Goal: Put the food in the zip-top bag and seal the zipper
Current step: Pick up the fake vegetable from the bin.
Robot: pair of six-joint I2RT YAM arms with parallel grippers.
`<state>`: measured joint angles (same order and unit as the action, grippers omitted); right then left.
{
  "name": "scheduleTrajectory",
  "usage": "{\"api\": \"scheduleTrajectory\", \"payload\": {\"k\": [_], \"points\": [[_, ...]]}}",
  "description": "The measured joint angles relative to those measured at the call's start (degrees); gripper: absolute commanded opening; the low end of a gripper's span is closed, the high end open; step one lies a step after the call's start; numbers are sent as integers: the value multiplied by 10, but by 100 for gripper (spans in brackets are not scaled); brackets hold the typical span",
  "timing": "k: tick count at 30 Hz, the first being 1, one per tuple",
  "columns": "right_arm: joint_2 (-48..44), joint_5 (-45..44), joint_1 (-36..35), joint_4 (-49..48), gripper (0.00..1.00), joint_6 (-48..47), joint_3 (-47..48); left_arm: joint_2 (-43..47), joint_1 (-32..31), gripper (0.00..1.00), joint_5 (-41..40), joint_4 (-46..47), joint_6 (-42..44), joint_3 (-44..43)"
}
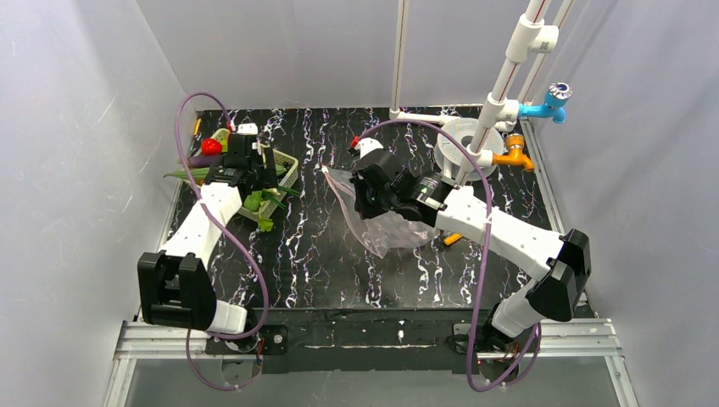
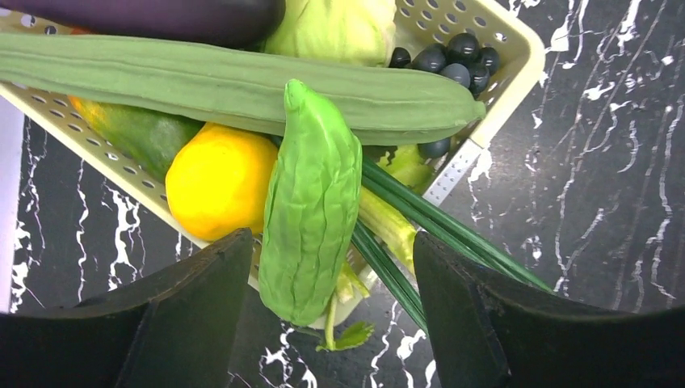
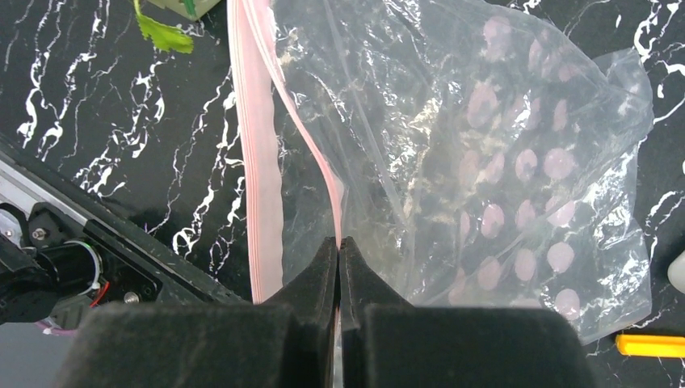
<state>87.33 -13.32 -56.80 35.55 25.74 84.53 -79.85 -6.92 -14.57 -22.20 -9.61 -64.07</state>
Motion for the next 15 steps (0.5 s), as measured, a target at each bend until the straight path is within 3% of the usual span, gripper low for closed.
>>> {"api": "scheduleTrajectory", "payload": {"k": [7,12,15], "points": [[-4,0,9,16,1,6,0,-24,0,60,-16,40,50,30],[-4,5,9,22,1,11,3,-42,0,39,-16,57,68,40],[-3,12,10,26,1,13,10,-50,0,35,-19,60,74,39]]}}
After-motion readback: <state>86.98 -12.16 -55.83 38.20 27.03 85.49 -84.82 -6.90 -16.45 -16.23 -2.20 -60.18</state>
